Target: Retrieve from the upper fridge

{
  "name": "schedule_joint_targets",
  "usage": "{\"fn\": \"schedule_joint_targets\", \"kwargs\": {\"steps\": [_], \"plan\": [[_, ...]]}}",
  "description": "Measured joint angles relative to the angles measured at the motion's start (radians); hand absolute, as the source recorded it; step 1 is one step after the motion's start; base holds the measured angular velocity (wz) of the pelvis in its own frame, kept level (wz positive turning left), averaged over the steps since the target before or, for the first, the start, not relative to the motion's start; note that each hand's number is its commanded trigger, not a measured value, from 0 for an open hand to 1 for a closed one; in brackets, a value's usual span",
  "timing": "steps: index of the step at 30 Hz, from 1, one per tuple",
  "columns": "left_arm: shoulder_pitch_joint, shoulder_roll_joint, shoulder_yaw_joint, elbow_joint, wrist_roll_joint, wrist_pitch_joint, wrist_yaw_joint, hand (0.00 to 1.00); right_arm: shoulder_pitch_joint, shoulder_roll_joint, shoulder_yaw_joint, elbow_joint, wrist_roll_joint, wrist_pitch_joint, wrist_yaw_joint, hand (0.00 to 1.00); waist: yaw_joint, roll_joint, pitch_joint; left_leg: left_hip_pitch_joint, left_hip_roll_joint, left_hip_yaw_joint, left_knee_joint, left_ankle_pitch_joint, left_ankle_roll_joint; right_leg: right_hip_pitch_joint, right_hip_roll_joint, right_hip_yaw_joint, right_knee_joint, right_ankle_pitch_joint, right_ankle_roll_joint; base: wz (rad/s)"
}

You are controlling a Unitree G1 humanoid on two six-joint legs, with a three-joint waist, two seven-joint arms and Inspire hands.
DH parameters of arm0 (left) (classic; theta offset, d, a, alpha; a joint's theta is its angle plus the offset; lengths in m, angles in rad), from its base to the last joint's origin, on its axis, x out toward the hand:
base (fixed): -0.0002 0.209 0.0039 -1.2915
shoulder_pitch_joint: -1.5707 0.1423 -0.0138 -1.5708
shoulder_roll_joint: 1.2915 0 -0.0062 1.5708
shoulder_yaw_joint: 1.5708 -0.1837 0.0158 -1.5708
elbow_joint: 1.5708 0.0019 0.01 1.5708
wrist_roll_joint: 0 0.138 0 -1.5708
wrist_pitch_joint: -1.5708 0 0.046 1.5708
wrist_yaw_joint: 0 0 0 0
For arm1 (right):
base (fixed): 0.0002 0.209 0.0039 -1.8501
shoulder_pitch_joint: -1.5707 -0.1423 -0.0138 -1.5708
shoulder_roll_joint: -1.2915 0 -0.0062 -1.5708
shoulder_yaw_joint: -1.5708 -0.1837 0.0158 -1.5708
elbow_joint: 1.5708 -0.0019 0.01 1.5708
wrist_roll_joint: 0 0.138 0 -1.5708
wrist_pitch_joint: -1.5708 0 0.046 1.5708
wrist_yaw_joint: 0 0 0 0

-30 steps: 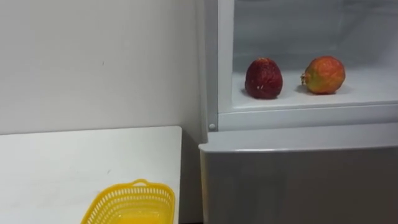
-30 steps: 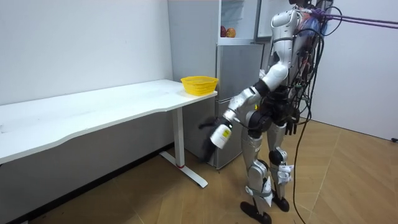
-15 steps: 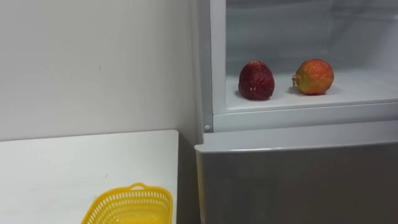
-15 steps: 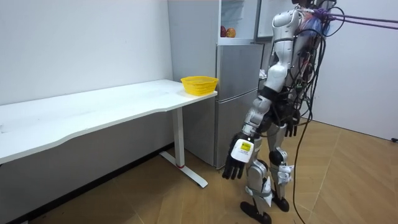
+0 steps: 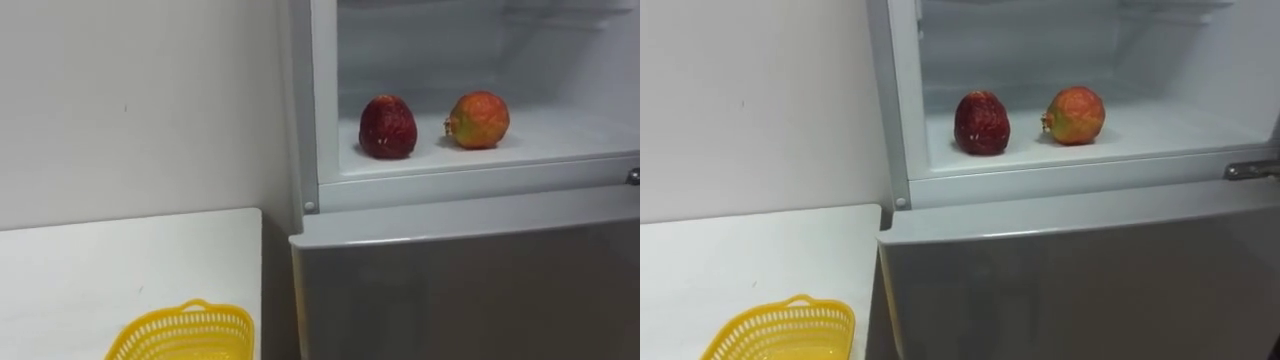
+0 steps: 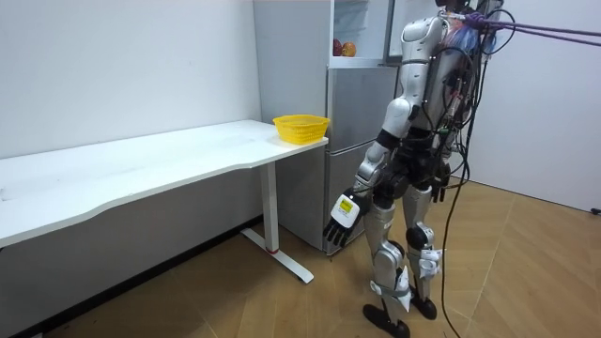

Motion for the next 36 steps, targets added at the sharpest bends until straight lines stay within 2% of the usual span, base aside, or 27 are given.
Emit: {"fn": "schedule_joint_targets", "kwargs": {"steps": [3, 5, 8, 11, 15, 17, 20, 22, 25, 30, 36], "plan": [[0.001, 0.001, 0.000, 0.000, 0.031, -0.001, -0.005, 0.00, -0.014, 0.005, -0.001, -0.005, 0.027, -0.002, -0.039, 0.00, -0.004, -0.005, -0.0001, -0.006, 0.002, 0.012, -0.004, 0.000, 0.000, -0.014, 0.003, 0.020, 0.004, 0.000, 0.000, -0.11], [-0.002, 0.002, 0.000, 0.000, 0.070, -0.014, -0.009, 0.00, -0.021, 0.007, -0.009, -0.015, 0.060, -0.023, -0.064, 0.00, -0.007, -0.006, -0.0007, -0.014, 0.002, 0.015, -0.004, 0.000, 0.000, -0.023, 0.003, 0.024, 0.002, 0.000, 0.001, -0.07], [-0.011, 0.003, -0.015, 0.003, 0.078, -0.034, -0.009, 0.00, -0.023, 0.015, -0.009, -0.040, 0.168, -0.077, -0.097, 0.00, -0.008, -0.003, 0.0023, -0.023, 0.003, 0.018, -0.003, 0.000, 0.000, -0.034, 0.005, 0.032, 0.001, 0.005, 0.002, -0.05], [-0.023, 0.004, -0.017, 0.005, 0.127, -0.058, -0.016, 0.00, -0.027, 0.015, -0.010, -0.061, 0.177, -0.105, -0.111, 0.00, -0.004, -0.005, 0.0040, -0.033, 0.003, 0.023, -0.004, 0.000, 0.000, -0.045, 0.005, 0.035, 0.002, 0.006, 0.002, -0.04], [-0.027, 0.004, -0.020, 0.004, 0.142, -0.070, -0.028, 0.00, -0.027, 0.024, -0.011, -0.205, 0.209, -0.156, -0.113, 0.00, -0.012, 0.001, 0.0082, -0.037, 0.009, 0.037, -0.002, 0.000, 0.000, -0.057, 0.010, 0.052, 0.002, 0.015, -0.001, -0.16], [-0.028, 0.005, -0.034, -0.001, 0.143, -0.073, -0.028, 0.00, -0.008, 0.031, -0.004, -0.316, 0.217, -0.160, -0.117, 0.00, -0.013, 0.003, 0.0069, -0.034, 0.009, 0.040, -0.002, 0.000, 0.000, -0.061, 0.010, 0.052, 0.003, 0.015, -0.001, -0.02], [-0.011, 0.004, -0.042, -0.031, 0.140, -0.074, -0.028, 0.00, 0.003, 0.041, 0.016, -0.504, 0.217, -0.160, -0.106, 0.00, -0.034, 0.002, 0.0060, -0.039, 0.010, 0.043, -0.002, 0.000, 0.000, -0.067, 0.010, 0.053, 0.006, 0.015, -0.001, 0.00], [-0.013, 0.011, -0.062, -0.035, 0.138, -0.074, -0.030, 0.00, 0.041, 0.048, 0.031, -0.729, 0.229, -0.159, -0.092, 0.00, -0.042, 0.004, 0.0035, -0.041, 0.012, 0.047, -0.002, 0.000, 0.000, -0.070, 0.012, 0.055, 0.005, 0.017, -0.002, -0.03], [-0.014, 0.015, -0.062, -0.038, 0.139, -0.074, -0.043, 0.00, 0.077, 0.062, 0.054, -0.959, 0.234, -0.163, -0.082, 0.00, -0.042, 0.004, -0.0015, -0.033, 0.017, 0.064, -0.002, 0.000, 0.000, -0.069, 0.016, 0.068, 0.005, 0.022, -0.005, -0.15], [-0.005, 0.014, -0.079, -0.075, 0.138, -0.077, -0.057, 0.00, 0.104, 0.061, 0.070, -1.157, 0.292, -0.164, -0.068, 0.00, -0.046, 0.011, -0.0008, -0.035, 0.018, 0.068, -0.004, 0.000, 0.000, -0.076, 0.019, 0.081, 0.005, 0.032, -0.003, -0.07], [0.002, 0.014, -0.110, -0.074, 0.138, -0.088, -0.067, 0.00, 0.102, 0.061, 0.072, -1.296, 0.292, -0.163, -0.068, 0.00, -0.055, 0.032, -0.0071, -0.044, 0.020, 0.087, -0.005, 0.000, 0.001, -0.090, 0.021, 0.103, 0.021, 0.034, -0.002, -0.11]]}}
